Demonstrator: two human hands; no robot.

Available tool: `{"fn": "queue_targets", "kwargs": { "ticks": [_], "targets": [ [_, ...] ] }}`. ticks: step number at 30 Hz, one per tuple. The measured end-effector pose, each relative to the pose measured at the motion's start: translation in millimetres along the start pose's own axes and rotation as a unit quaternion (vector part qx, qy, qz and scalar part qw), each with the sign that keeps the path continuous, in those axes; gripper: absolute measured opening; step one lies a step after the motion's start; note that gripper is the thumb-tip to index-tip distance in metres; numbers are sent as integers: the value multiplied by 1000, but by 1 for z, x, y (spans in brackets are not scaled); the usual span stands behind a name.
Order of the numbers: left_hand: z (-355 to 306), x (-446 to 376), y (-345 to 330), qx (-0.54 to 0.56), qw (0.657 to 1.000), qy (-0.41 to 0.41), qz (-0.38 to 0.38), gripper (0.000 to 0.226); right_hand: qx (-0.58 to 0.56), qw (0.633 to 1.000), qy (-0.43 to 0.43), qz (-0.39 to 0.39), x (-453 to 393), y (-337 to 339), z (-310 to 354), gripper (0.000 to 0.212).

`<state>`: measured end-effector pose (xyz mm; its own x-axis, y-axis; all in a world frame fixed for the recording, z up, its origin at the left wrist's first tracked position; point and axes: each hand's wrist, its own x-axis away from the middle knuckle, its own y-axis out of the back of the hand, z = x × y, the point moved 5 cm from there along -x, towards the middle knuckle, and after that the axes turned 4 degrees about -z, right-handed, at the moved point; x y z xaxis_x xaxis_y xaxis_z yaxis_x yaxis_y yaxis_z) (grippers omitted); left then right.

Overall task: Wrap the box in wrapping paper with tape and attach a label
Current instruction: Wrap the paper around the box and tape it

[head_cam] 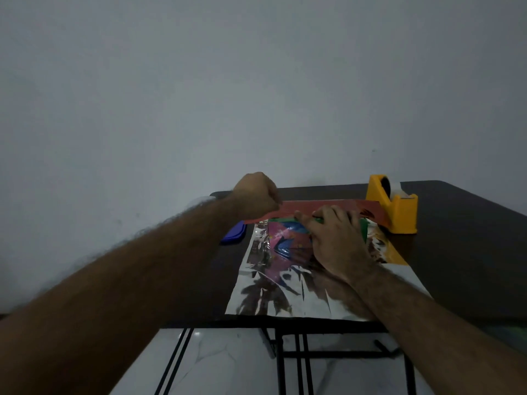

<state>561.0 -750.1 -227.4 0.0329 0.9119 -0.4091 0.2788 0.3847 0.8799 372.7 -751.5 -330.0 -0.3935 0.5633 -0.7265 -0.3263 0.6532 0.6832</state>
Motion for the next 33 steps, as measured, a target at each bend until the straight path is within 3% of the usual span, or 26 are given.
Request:
{"fn": "queue_targets", "kwargs": {
  "ticks": [4, 10, 13, 15, 18, 22, 25, 28, 31, 33],
  "targets": [
    [-20, 18, -13, -10, 997, -54, 48, 21, 5, 1000, -10, 2, 0, 2, 0, 63],
    [0, 24, -6, -70, 996, 19, 46, 16, -10, 1000, -26, -6, 3, 9, 0, 58],
    [-9, 34, -2, -47, 998, -40, 34, 26, -57, 997, -54, -24, 4, 16, -3, 50],
    [-20, 42, -5, -36, 994, -88, 49, 33, -96, 992, -76, -12, 4, 20, -8, 48],
    [-20, 48, -22, -45, 991, -76, 97, 37, -116, 990, -79, 27, -2, 29, -12, 43],
    [-21, 50, -22, -83, 990, -77, 83, 36, -103, 989, -84, 58, -13, 52, -10, 36],
    [-25, 54, -19, -117, 987, -76, 79, 32, -64, 985, -153, 53, -16, 65, -13, 21],
    [-34, 62, -11, -98, 991, -83, 44, 47, -71, 958, -238, 144, -16, 61, -17, 50],
    [-28, 59, 7, 37, 999, 10, -27, 38, -142, 925, -307, 173, -17, 61, -22, 59],
    [-15, 56, 11, 9, 997, 77, -32, 37, -177, 904, -339, 190, -15, 62, -21, 56]
  ]
}}
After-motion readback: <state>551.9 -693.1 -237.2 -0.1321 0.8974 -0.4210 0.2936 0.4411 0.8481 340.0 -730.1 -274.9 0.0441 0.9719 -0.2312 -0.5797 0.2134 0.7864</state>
